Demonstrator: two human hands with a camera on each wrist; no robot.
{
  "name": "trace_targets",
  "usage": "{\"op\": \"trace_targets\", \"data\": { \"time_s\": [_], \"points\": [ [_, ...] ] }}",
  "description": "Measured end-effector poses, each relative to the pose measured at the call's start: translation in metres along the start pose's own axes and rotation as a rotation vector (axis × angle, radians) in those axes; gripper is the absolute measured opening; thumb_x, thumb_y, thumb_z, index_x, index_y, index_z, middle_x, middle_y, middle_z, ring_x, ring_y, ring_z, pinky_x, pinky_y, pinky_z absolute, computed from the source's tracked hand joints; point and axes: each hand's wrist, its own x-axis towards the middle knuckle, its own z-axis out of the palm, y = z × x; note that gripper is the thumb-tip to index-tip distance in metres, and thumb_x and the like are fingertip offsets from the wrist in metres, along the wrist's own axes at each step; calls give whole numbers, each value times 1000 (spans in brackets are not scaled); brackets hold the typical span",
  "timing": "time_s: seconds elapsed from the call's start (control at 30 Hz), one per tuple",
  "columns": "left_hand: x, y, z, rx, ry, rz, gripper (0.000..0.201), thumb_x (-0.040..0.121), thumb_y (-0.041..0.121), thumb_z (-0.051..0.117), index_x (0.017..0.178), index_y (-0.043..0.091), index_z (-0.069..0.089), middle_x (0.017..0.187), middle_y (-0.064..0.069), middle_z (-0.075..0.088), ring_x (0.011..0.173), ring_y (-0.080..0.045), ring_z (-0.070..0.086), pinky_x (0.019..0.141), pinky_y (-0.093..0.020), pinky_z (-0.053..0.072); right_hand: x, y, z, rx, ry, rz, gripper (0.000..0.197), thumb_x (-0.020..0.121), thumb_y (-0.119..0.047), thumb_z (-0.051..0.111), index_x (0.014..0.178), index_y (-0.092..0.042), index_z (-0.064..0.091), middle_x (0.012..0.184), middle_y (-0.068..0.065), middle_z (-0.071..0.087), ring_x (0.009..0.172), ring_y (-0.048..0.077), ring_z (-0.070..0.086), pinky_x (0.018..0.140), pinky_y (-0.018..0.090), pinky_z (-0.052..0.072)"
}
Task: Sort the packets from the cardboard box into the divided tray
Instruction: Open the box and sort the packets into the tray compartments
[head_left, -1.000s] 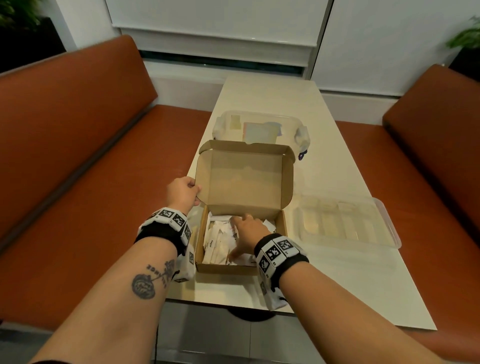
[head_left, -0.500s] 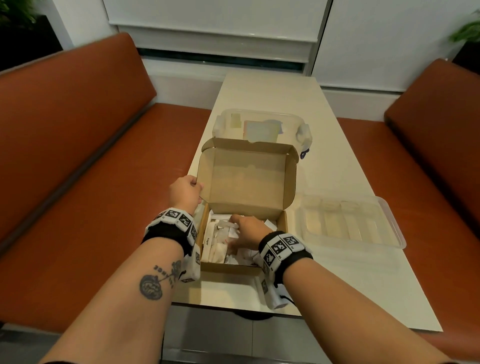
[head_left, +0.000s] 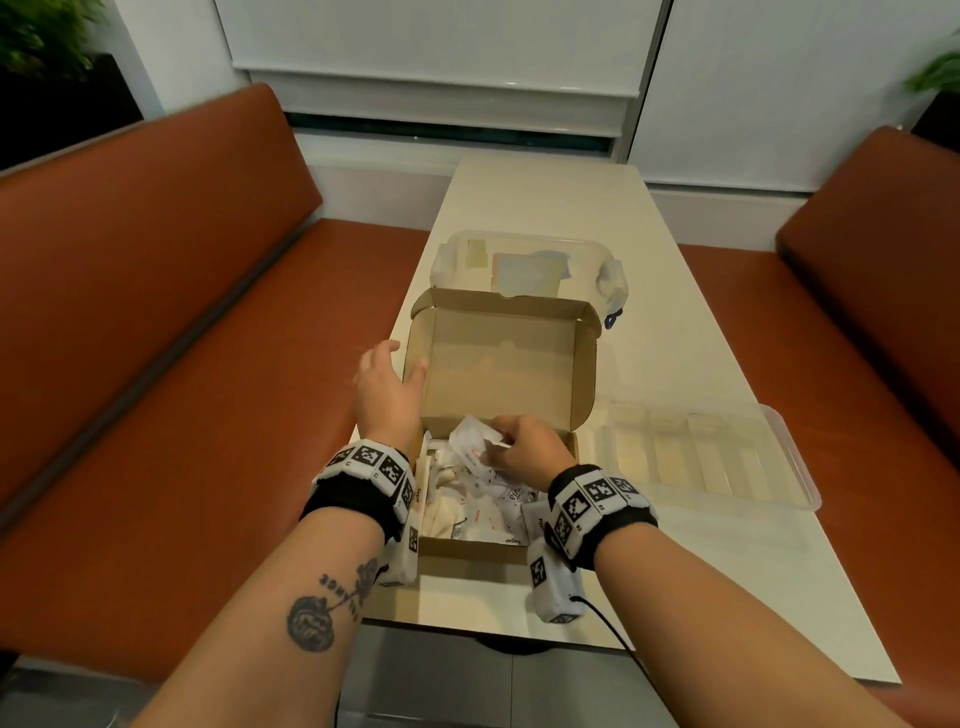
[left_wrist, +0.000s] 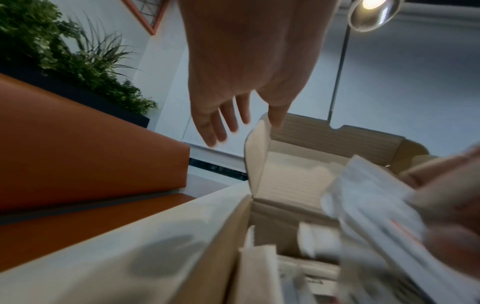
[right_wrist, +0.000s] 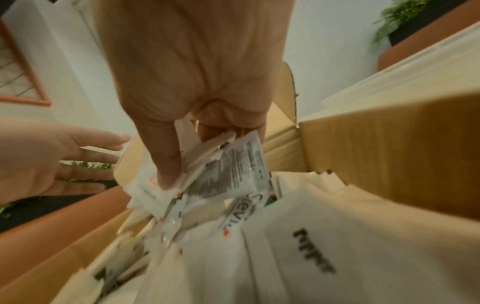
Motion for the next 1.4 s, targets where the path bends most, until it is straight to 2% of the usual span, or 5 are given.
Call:
{"op": "trace_targets", "data": {
  "time_s": [0.23,0.57,0.8,1.27,1.4],
  "points": [
    [-16,23,10,-20,95,219,43,95,41,47,125,10,51,127,-6,51,118,-21,45,100,-30,34,-4,-14,-33,230,153,-83,17,88,-16,64,105,-13,63,81,2,65,63,16,61,58,34,54],
    [-43,40,33,-1002,-539,-457,72,67,59,71,121,15,52,113,-14,67,99,-32,68,83,-49,56,-6,-22,-46,609,123,-46,27,85,-15,67,112,-11,62,97,13,70,79,29,70,54,28,53],
    [-48,41,39,-972,-475,-402,15,84,13,69,95,21,61,85,3,73,78,-12,70,59,-29,56,-1,-20,-42,248,111,-79,28,83,-20,68,111,-16,63,100,8,68,89,23,66,71,33,54],
    [-43,37,50,-942,-310,-534,8,90,10,61,92,17,57,95,-9,65,82,-22,66,54,-30,58,0,3,-49,263,161,46,21,80,-5,70,100,-4,73,85,10,71,59,7,60,51,13,47],
    [-37,33,54,-924,-272,-549,15,90,11,61,104,8,57,108,-17,64,95,-30,66,58,-33,58,0,8,-55,305,186,75,27,79,-2,71,105,-6,71,96,11,72,75,14,65,68,19,52]
  ]
}}
